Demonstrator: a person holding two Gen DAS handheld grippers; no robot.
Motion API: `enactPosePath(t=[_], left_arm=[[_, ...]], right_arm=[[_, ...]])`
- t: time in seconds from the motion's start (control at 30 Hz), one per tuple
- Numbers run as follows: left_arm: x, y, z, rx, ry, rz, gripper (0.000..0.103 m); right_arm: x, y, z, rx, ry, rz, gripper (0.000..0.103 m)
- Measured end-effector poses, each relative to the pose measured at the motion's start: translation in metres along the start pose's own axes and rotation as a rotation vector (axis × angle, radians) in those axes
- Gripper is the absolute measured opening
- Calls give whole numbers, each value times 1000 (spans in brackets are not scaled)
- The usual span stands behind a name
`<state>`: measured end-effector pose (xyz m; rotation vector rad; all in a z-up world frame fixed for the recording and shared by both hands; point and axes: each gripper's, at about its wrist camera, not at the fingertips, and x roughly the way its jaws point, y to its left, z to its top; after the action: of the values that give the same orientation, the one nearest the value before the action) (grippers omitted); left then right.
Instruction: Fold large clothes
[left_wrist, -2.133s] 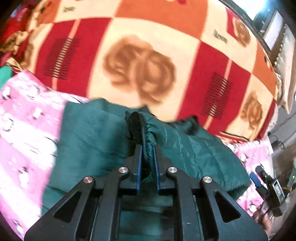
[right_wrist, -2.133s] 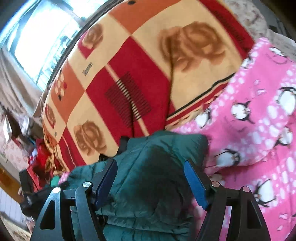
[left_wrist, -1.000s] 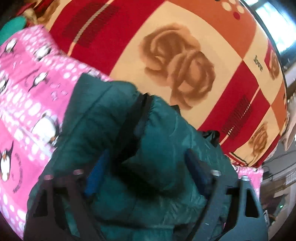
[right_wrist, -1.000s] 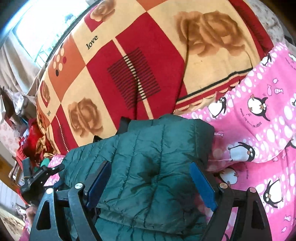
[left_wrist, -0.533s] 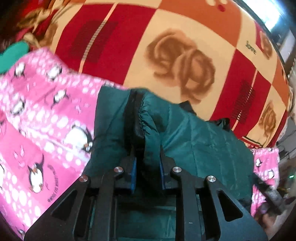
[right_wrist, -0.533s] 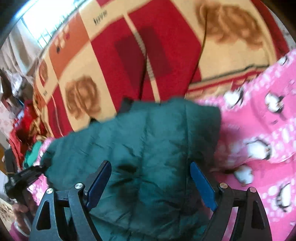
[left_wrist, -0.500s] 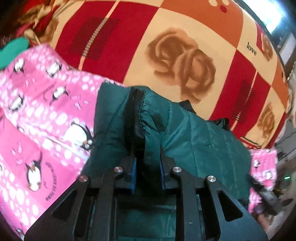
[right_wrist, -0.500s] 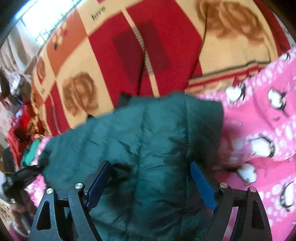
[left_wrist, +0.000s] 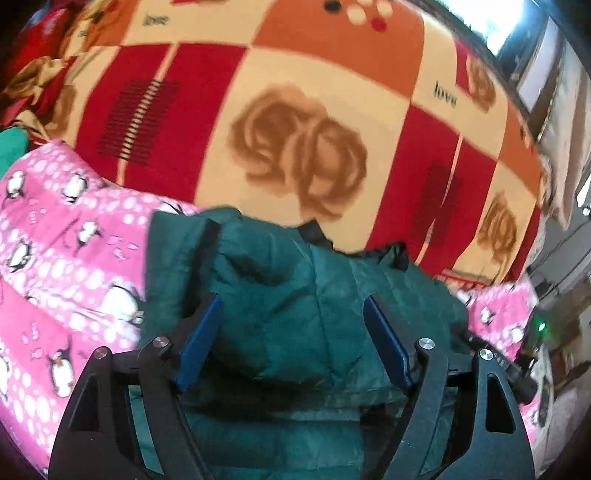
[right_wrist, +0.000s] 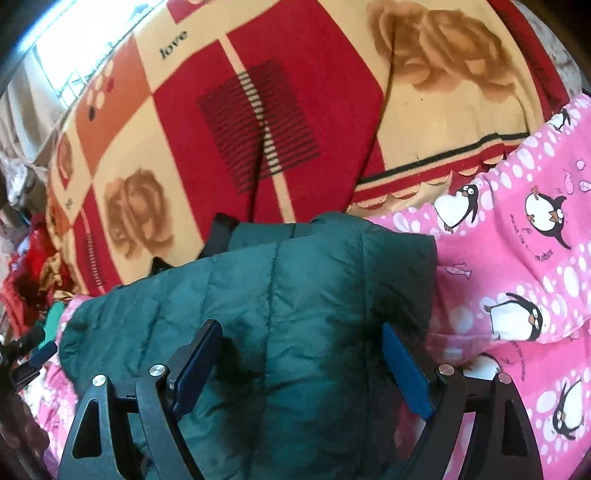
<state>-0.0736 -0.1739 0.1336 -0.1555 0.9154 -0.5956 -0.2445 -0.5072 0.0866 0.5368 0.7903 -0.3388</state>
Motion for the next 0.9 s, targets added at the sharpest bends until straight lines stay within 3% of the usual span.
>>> enactPosePath(t=[0.17,0.4,0.57,0.7,0.9], left_arm=[[47,-4,-12,66,94,107,79],[45,-5,-22,101,81,124,79],[44,-4,-26,113,73,110,79],[43,-5,-29,107,65,116,79],[46,-7,-34,133,54,127,80]], right_arm=[[24,8,0,-58,56,-78,95],[4,15,9,-81,94,-108,94],[-38,34,-7,-144,56,-45,94],[-14,39,-33,-213,116,-108,94],[-6,19,-28,-124,149,-54,97]])
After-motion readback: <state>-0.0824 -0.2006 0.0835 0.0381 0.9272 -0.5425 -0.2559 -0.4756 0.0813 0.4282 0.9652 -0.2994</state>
